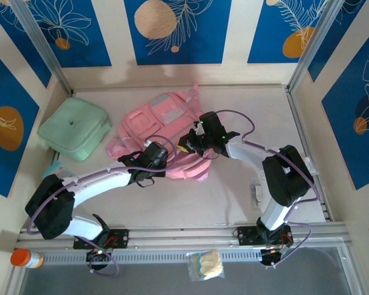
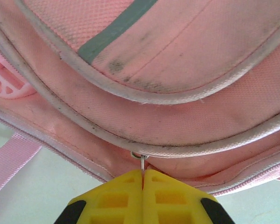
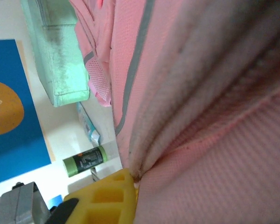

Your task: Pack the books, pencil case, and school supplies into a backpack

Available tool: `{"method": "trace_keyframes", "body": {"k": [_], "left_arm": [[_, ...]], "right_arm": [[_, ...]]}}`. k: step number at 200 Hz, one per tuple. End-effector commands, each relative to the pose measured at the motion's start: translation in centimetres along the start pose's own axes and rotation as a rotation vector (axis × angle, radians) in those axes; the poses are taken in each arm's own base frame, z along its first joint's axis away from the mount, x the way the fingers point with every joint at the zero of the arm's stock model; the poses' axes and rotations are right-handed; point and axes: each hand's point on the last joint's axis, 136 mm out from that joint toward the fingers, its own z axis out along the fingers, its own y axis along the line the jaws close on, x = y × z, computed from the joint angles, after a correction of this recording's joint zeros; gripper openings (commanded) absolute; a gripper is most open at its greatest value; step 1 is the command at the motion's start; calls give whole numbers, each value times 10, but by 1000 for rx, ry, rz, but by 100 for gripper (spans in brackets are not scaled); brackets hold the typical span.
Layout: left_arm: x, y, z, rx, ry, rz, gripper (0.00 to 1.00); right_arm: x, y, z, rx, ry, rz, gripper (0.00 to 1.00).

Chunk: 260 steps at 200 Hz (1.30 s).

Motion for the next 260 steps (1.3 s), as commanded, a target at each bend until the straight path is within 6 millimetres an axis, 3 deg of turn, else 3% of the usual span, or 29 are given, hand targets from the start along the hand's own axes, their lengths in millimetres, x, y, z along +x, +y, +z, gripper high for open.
{"method": "trace_keyframes", "body": {"k": [1, 52, 88, 118, 152, 181, 194, 216, 260], "left_arm": [[-5, 26, -4, -66, -32, -49, 0], [-31, 72, 5, -129, -66, -144, 0], [-61, 88, 15, -97, -91, -202, 0], [-84, 82, 22, -56, -103, -185, 0], [-105, 82, 28, -22, -114, -178, 0], [-98, 78, 30, 13, -57, -144, 0], [-85, 76, 27, 39, -37, -152, 18], [-68, 65, 14, 117, -28, -178, 34], [-42, 28, -14, 261, -30, -189, 53]], "right_arm": [[-8, 25, -17, -79, -29, -33, 1], [-9, 32, -48, -126, -35, -1, 0], [-7, 33, -64, -127, -83, 4, 0], [3, 34, -47, -123, -99, -1, 0], [6, 49, -27, -138, -80, -41, 0], [11, 40, -36, -43, -94, -91, 30], [14, 27, -47, 35, -113, -113, 44], [23, 3, -68, 151, -118, -158, 57], [31, -65, -132, 435, -200, -156, 77]]}}
